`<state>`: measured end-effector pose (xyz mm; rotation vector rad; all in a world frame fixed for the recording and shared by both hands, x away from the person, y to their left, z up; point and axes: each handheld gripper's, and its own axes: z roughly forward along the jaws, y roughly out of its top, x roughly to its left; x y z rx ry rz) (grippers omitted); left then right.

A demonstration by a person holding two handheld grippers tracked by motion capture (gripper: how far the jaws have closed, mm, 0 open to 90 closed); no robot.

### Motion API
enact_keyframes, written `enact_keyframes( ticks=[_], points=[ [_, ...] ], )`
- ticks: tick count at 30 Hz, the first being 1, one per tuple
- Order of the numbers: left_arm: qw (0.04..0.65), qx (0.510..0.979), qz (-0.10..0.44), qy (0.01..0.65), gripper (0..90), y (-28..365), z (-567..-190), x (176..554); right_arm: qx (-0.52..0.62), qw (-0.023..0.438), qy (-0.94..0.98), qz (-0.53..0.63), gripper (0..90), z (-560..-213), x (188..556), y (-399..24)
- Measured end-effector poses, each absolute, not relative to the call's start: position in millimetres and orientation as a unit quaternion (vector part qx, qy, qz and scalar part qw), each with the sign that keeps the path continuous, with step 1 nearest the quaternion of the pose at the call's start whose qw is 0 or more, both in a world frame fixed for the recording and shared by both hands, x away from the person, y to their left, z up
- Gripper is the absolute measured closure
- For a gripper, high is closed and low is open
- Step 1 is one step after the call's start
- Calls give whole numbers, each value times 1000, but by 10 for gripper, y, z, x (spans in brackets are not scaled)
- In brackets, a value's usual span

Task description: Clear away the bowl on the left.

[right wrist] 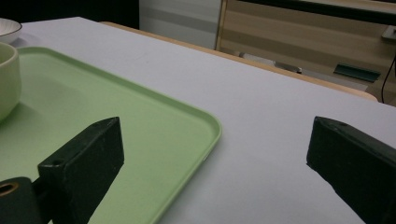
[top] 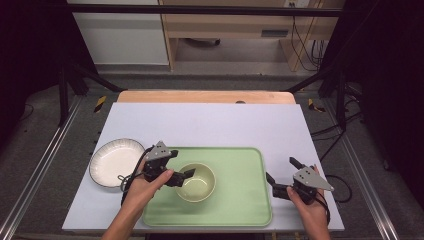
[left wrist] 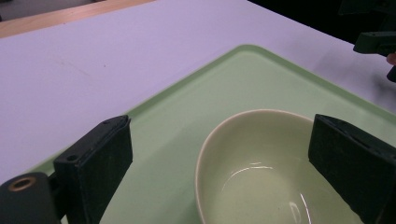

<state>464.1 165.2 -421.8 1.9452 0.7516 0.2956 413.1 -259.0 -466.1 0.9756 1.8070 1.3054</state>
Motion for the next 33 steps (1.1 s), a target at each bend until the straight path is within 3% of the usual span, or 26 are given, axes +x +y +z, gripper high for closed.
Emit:
enact_keyframes(
  ticks=[33],
  points=[
    [528,778,160,299,72,2023,-4103,4546,346,366,672,543,34,-4577,4063,-2627]
  ],
)
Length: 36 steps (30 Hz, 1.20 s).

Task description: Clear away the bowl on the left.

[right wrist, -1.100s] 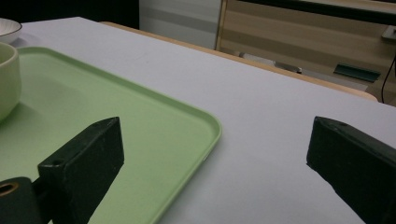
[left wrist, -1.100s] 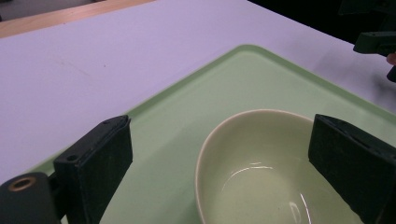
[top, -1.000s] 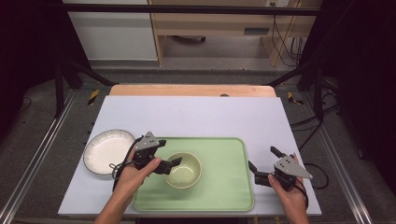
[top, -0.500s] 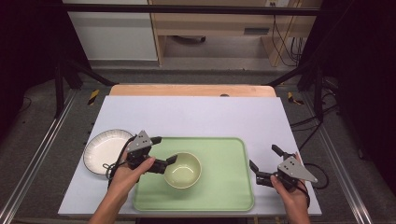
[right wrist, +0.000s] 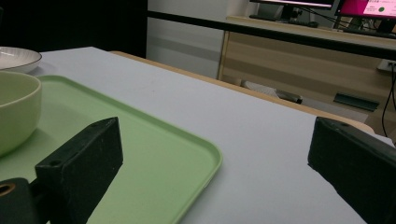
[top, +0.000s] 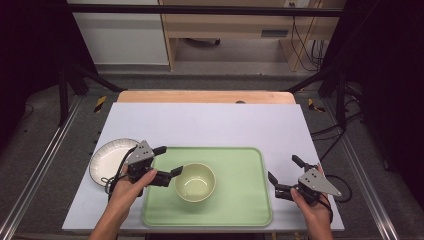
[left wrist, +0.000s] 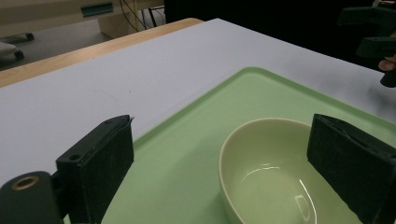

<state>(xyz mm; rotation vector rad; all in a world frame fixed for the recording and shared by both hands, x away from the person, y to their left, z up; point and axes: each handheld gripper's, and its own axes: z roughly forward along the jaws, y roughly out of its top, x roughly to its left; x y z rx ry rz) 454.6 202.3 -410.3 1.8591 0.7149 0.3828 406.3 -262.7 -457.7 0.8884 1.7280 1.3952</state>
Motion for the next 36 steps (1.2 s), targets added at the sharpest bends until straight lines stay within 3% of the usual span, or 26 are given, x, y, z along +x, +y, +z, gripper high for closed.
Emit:
enact_keyframes(
  ticks=[7,36],
  points=[
    [525,772,161,321,88,2153,-4133,4552,345,366,674,541,34,-4579,4064,-2622],
    [571,742,172,306,41,2822,-4331,4491,344,368,677,537,34,-4583,4066,-2631]
  ],
)
